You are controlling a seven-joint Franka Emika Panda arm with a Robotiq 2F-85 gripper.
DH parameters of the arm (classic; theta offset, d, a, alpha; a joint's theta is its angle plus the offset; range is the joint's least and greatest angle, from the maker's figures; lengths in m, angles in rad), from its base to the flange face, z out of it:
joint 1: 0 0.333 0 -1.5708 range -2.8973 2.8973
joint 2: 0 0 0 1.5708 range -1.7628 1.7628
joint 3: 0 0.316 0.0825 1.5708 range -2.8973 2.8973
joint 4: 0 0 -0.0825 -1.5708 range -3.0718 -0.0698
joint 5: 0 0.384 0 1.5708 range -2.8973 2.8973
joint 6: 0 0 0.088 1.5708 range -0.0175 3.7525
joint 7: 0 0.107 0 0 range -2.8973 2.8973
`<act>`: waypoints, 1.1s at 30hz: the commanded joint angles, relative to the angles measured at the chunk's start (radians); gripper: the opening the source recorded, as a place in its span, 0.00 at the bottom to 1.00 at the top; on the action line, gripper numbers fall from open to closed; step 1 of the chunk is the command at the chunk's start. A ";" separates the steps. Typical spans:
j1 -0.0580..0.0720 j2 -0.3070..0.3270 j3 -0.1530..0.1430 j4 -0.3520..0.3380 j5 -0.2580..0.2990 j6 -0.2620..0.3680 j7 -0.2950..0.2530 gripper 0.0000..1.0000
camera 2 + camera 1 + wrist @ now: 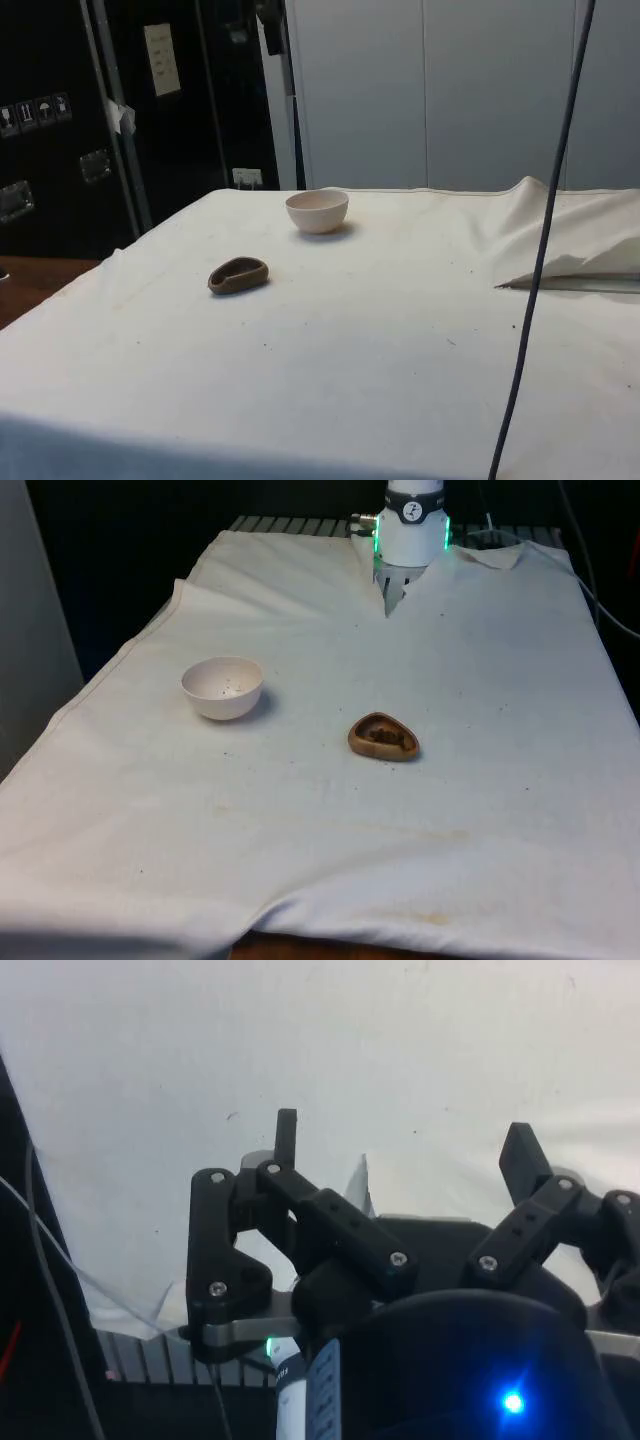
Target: Pour the coffee beans from the cup into the bowl.
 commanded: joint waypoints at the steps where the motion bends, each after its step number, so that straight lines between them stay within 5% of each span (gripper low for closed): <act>1: 0.001 0.011 0.000 0.002 -0.001 0.013 0.001 1.00; 33: 0.009 0.146 0.002 -0.117 -0.001 0.293 0.013 1.00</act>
